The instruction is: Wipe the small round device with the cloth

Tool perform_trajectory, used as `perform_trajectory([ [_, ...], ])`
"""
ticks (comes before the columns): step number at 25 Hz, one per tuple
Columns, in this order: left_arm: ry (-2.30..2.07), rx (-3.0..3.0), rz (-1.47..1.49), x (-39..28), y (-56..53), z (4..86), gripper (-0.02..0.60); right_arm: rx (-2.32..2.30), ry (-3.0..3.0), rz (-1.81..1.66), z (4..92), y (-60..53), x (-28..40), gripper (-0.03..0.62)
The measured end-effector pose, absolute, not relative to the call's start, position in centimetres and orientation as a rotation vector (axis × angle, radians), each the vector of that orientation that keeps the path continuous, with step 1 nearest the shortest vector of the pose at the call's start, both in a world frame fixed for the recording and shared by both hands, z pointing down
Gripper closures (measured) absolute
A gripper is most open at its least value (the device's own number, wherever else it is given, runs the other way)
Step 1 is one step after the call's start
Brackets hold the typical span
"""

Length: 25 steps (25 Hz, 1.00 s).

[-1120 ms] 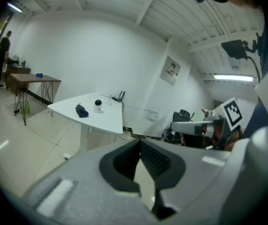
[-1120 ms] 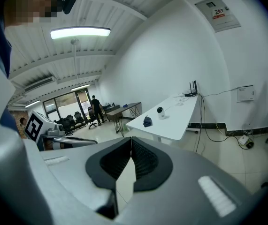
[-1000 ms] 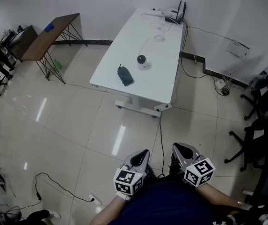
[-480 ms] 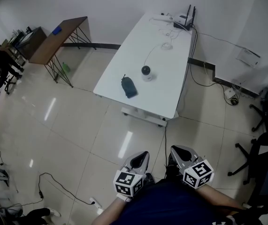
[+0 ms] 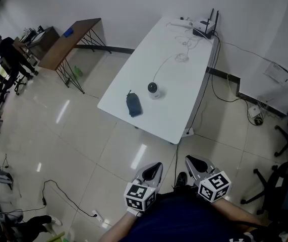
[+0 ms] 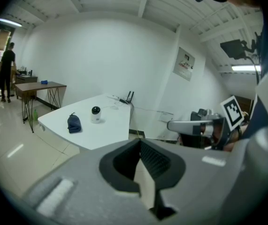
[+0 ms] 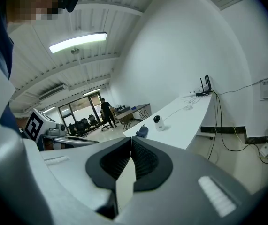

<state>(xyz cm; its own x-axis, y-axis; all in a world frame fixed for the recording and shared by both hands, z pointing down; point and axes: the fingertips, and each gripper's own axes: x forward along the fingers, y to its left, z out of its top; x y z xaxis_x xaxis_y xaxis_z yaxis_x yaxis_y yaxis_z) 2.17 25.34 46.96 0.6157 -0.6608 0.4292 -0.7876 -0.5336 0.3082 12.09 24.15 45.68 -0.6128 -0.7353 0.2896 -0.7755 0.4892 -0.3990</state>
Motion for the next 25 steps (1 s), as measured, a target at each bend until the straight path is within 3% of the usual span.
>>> perform_trajectory([
  [7, -1.173, 2.357, 0.359, 5.6, 22.7, 46.8, 0.58, 1.315, -2.667, 0.775, 45.7, 20.5, 15.6, 0.582],
  [25, -1.178, 2.335, 0.312, 2.8, 14.5, 47.6, 0.58, 1.314, -2.633, 0.77, 46.3, 12.3, 13.2, 0.582],
])
